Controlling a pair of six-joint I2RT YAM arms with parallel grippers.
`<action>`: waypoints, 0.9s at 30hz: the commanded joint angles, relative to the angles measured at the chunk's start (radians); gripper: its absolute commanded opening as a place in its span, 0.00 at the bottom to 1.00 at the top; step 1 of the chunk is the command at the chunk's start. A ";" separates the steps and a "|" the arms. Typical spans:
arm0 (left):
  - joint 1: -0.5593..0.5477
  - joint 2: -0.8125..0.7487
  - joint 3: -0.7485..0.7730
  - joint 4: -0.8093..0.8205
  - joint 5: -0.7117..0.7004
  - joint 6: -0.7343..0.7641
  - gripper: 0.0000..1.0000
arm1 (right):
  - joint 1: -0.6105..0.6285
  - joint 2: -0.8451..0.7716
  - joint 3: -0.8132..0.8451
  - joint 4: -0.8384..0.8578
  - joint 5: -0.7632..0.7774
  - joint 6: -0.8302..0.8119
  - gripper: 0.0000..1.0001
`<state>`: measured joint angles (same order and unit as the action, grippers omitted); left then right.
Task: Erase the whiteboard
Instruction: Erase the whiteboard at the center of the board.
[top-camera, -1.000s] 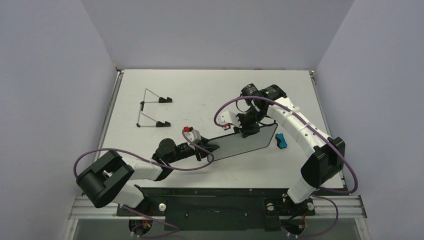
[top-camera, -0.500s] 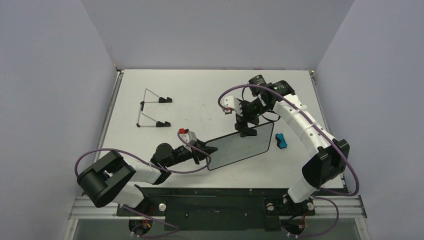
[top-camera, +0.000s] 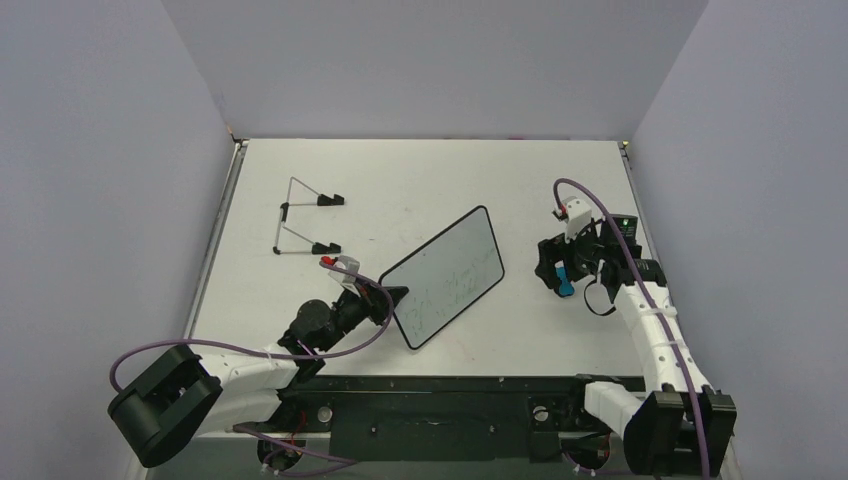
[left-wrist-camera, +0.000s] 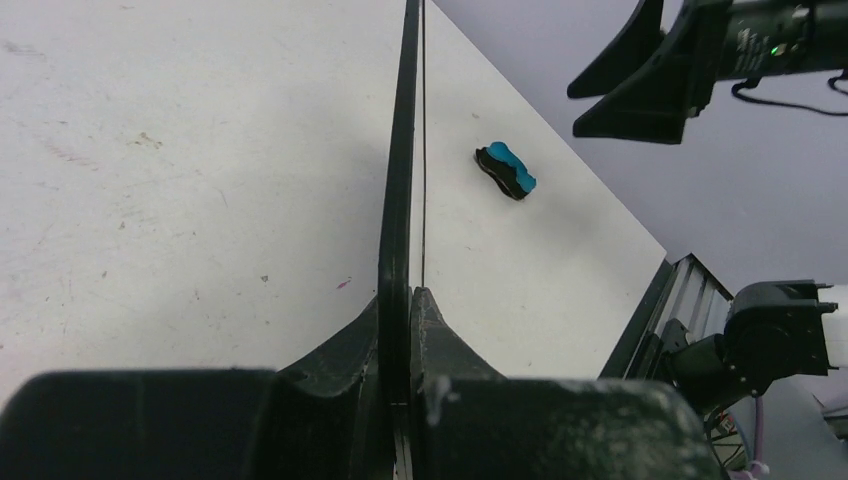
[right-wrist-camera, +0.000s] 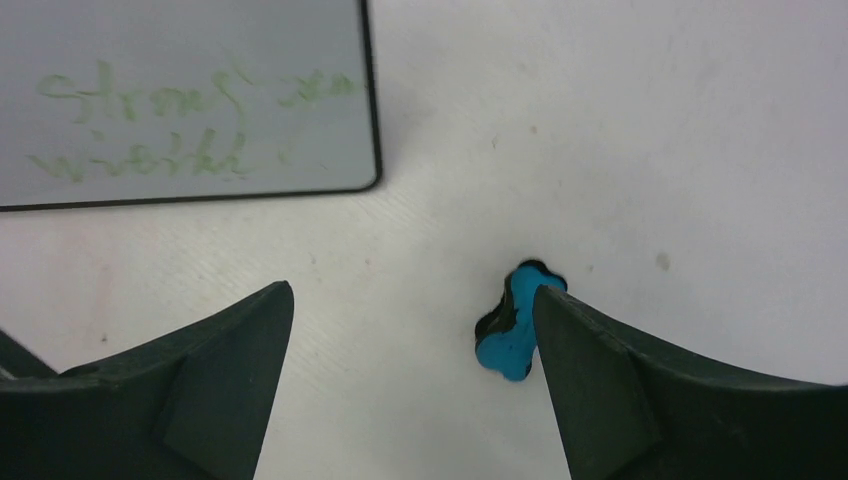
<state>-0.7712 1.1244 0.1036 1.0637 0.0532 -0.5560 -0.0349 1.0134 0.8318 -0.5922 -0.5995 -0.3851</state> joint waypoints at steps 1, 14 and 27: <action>-0.013 -0.060 0.033 -0.101 -0.133 -0.019 0.00 | -0.065 0.080 -0.009 0.162 0.247 0.196 0.80; -0.040 -0.097 0.007 -0.083 -0.150 0.004 0.00 | -0.038 0.448 0.116 0.048 0.393 0.182 0.56; -0.045 -0.087 -0.003 -0.059 -0.134 0.004 0.00 | -0.035 0.591 0.150 -0.027 0.414 0.161 0.41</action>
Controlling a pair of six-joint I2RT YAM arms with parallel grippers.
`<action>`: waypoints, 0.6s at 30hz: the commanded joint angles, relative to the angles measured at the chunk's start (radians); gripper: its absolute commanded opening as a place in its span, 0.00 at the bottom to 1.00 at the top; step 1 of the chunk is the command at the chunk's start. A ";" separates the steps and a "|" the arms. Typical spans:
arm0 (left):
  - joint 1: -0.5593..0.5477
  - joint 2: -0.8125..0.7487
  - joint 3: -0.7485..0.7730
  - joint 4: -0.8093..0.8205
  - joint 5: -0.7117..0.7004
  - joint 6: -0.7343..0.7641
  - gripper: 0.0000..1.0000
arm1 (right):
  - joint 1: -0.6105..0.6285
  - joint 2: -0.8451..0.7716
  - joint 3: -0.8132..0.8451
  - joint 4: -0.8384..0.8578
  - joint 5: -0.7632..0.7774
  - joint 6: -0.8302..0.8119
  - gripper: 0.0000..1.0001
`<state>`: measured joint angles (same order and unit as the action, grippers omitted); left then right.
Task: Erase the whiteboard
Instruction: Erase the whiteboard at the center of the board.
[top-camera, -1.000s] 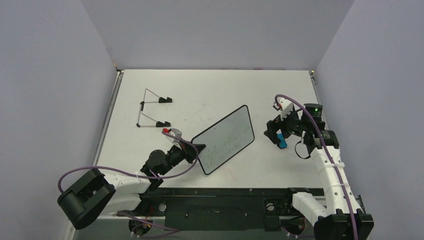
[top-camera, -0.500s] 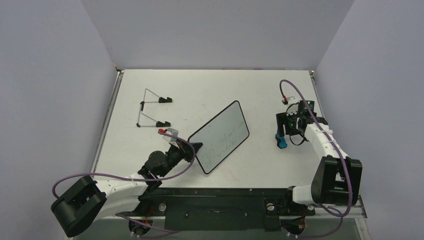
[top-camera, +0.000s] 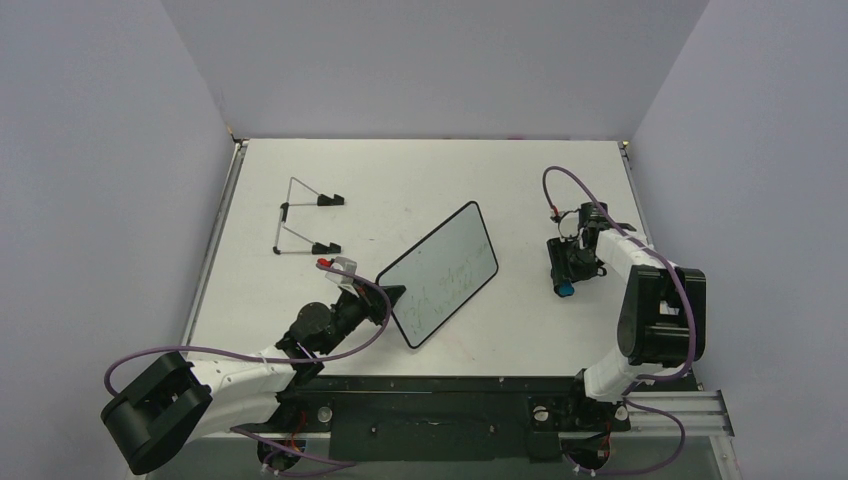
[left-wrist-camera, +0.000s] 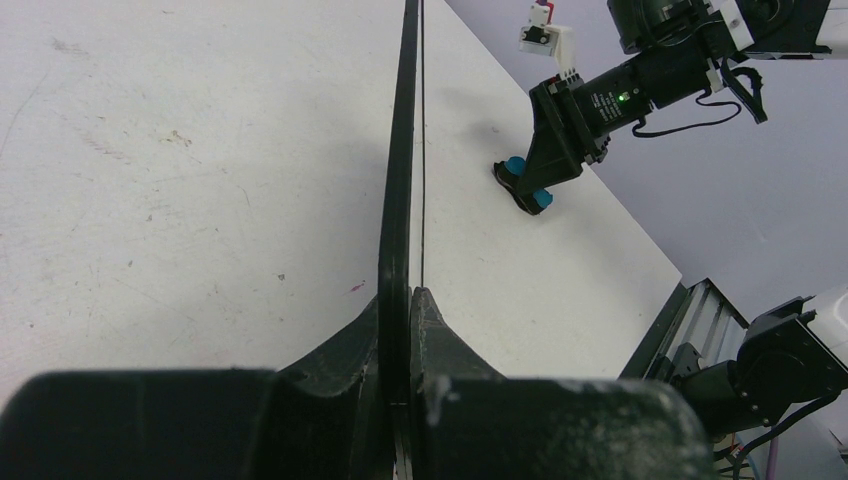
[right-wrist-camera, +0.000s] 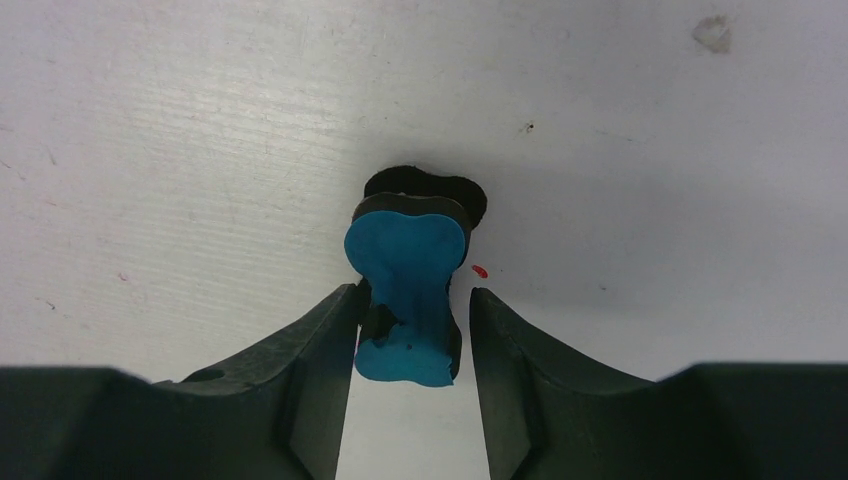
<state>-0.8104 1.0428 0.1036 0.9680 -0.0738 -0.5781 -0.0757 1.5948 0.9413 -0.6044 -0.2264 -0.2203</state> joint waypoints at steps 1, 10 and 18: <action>-0.005 -0.007 -0.003 0.037 -0.006 0.026 0.00 | 0.009 0.014 0.040 -0.014 0.043 -0.004 0.39; -0.005 -0.021 -0.009 0.038 0.000 0.026 0.00 | 0.036 0.030 0.044 0.004 0.072 -0.007 0.25; -0.004 -0.030 -0.014 0.044 0.002 -0.007 0.00 | 0.096 -0.078 0.047 -0.030 -0.073 -0.137 0.00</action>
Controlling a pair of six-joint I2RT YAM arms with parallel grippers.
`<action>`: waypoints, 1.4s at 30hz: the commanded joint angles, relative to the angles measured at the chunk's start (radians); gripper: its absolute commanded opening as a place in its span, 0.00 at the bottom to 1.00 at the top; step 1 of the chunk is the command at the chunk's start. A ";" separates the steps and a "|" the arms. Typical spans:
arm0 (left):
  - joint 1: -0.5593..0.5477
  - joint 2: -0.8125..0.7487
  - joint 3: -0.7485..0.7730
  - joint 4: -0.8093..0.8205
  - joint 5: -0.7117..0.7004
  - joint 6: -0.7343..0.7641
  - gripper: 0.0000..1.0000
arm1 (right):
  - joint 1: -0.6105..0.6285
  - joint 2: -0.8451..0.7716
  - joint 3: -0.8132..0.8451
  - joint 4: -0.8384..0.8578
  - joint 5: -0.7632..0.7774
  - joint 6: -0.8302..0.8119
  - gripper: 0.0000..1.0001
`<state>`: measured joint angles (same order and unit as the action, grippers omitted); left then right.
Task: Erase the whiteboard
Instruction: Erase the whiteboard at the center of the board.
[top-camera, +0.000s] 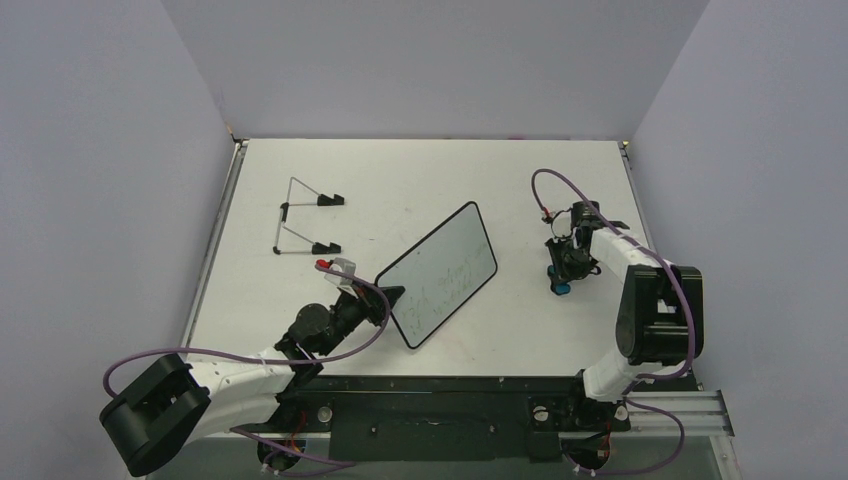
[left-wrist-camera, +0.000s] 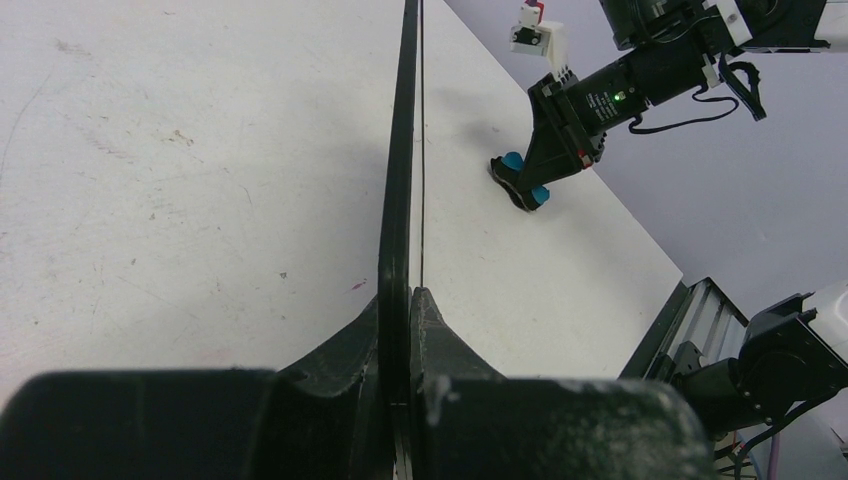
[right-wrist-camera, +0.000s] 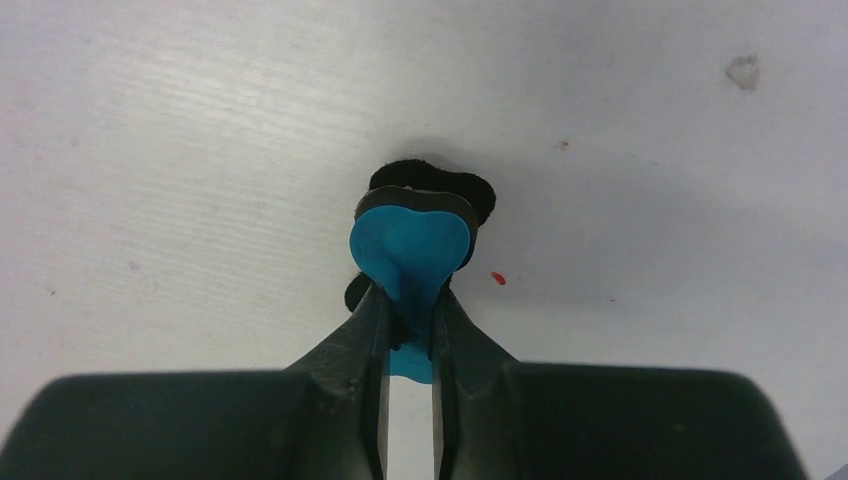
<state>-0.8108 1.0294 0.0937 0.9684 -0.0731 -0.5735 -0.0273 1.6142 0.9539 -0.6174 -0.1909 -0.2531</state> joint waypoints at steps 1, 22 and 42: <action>-0.004 -0.012 -0.002 0.044 0.001 -0.020 0.00 | 0.059 -0.146 0.035 -0.053 -0.191 -0.137 0.00; -0.037 0.407 0.185 0.254 -0.027 -0.352 0.00 | 0.784 -0.412 -0.068 0.101 -0.121 -0.485 0.00; -0.060 0.437 0.271 0.123 -0.079 -0.361 0.00 | 1.052 -0.309 -0.120 0.125 0.155 -0.546 0.00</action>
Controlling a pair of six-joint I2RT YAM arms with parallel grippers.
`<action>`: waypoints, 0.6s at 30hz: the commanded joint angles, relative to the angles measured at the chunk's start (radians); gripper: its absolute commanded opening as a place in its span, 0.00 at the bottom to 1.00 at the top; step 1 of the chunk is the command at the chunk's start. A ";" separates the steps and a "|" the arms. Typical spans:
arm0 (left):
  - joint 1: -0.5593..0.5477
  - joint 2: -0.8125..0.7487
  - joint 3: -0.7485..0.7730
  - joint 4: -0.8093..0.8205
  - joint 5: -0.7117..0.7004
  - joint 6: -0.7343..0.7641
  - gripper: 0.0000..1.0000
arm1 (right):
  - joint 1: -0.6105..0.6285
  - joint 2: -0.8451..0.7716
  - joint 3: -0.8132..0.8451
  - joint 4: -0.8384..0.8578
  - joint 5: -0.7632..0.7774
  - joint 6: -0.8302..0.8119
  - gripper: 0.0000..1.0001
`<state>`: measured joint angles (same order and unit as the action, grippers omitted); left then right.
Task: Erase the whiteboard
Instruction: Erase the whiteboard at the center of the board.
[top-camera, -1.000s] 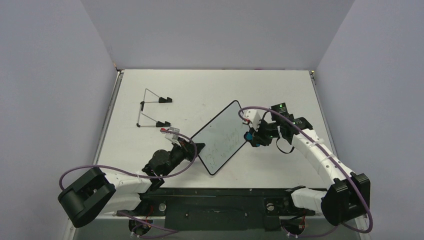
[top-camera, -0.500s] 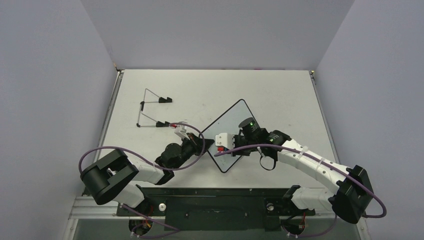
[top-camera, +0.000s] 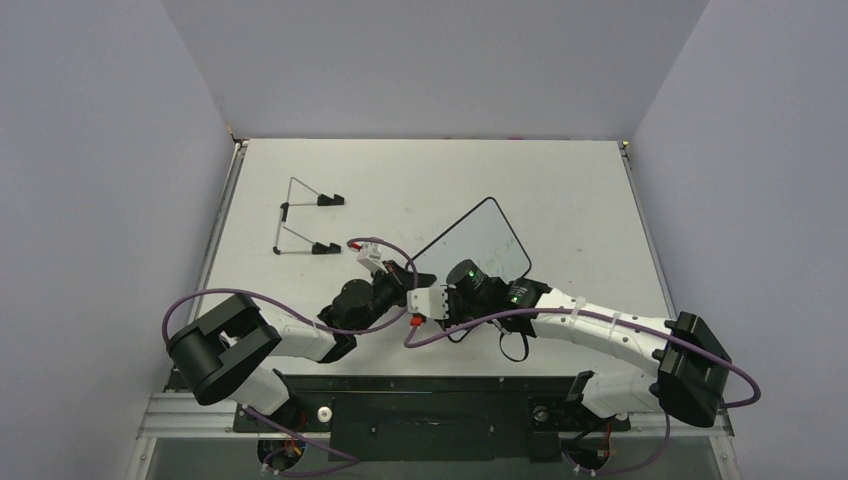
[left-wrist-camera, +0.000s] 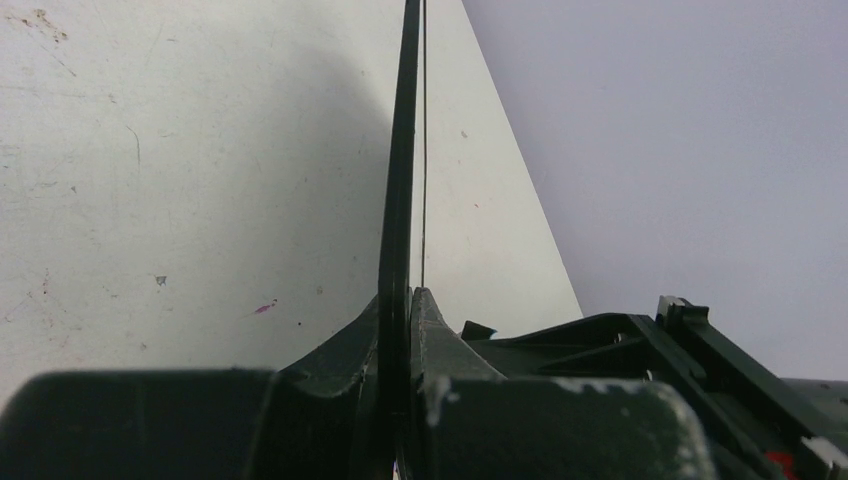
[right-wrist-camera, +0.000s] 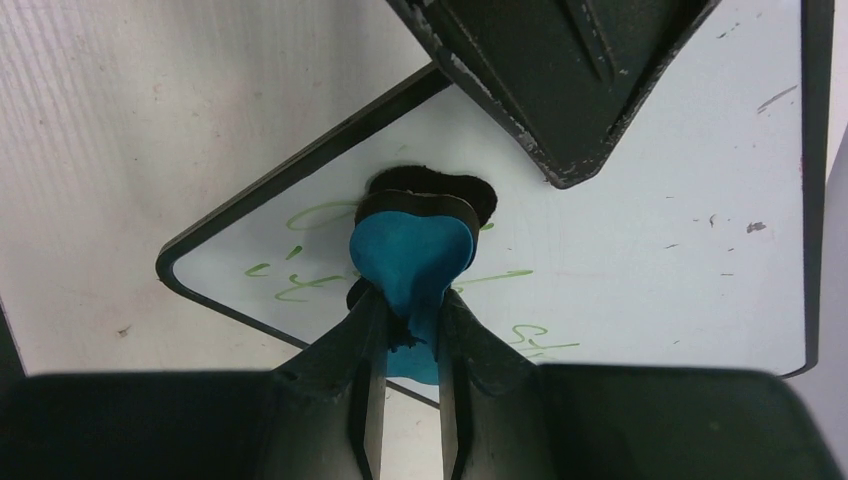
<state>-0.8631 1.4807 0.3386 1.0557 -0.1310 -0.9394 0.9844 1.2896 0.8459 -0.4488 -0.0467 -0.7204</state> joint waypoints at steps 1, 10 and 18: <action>-0.007 -0.020 0.028 0.019 -0.023 0.012 0.00 | 0.048 0.020 -0.012 -0.076 0.004 -0.108 0.00; 0.004 -0.020 0.014 0.038 -0.005 0.015 0.00 | 0.040 0.056 -0.022 -0.022 0.127 -0.085 0.00; 0.005 -0.009 0.011 0.054 0.018 0.013 0.00 | 0.006 0.047 -0.036 0.123 0.240 0.051 0.00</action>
<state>-0.8494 1.4796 0.3386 1.0523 -0.1459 -0.9318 1.0042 1.3346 0.8204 -0.4339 0.0872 -0.7380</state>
